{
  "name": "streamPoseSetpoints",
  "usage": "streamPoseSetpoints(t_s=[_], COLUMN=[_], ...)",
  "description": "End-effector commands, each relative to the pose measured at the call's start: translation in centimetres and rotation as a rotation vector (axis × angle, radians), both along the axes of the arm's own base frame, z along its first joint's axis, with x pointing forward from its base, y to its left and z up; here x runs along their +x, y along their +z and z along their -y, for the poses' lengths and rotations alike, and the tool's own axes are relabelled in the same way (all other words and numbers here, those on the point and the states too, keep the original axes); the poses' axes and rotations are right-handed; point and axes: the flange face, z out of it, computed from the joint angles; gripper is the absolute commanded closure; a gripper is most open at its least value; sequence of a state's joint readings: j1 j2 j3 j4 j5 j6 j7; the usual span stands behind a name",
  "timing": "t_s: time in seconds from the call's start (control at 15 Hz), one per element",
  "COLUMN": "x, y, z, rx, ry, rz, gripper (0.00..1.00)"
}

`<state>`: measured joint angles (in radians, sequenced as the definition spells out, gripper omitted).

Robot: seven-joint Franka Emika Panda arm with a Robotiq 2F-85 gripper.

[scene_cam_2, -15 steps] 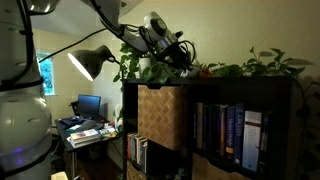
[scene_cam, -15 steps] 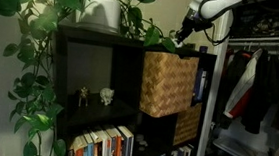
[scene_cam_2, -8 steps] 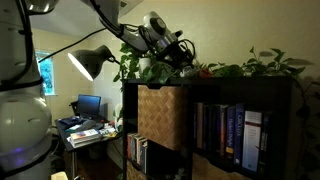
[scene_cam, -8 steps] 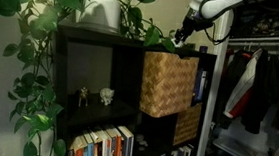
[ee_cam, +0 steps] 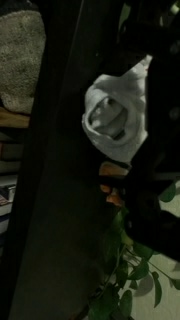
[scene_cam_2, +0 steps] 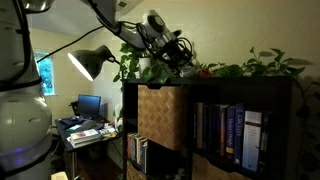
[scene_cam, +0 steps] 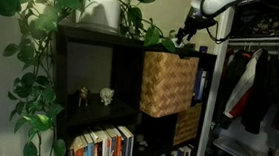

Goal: Pull out the basket, put three pairs of socks on the top of the shelf, then push the basket in

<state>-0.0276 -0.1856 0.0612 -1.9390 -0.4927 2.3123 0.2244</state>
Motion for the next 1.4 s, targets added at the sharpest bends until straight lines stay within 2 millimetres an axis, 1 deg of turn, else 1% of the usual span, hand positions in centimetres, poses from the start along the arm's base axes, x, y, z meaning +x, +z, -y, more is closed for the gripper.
streamPoseSetpoints(t_s=[0.0,0.27,0.53,0.6,0.67,0.73,0.93,1.33], x=[-1.1,-2.0,-3.7,-4.3,-4.9,-5.7,-7.8,-12.7], y=[0.2,0.1,0.4,0.5,0.6,0.5,0.3,-1.2], z=[-0.4,-0.9,-1.8,-2.0,-2.3,-2.6,-3.6,-5.3], rx=[0.046,0.099,0.138,0.143,0.148,0.158,0.190,0.222], ry=[-0.017,-0.018,-0.013,-0.016,-0.020,-0.019,-0.003,0.029], rz=[-0.041,-0.123,-0.197,-0.206,-0.213,-0.217,-0.206,-0.195], gripper=[0.00,0.00,0.00,0.12,0.18,0.33,0.54,0.93])
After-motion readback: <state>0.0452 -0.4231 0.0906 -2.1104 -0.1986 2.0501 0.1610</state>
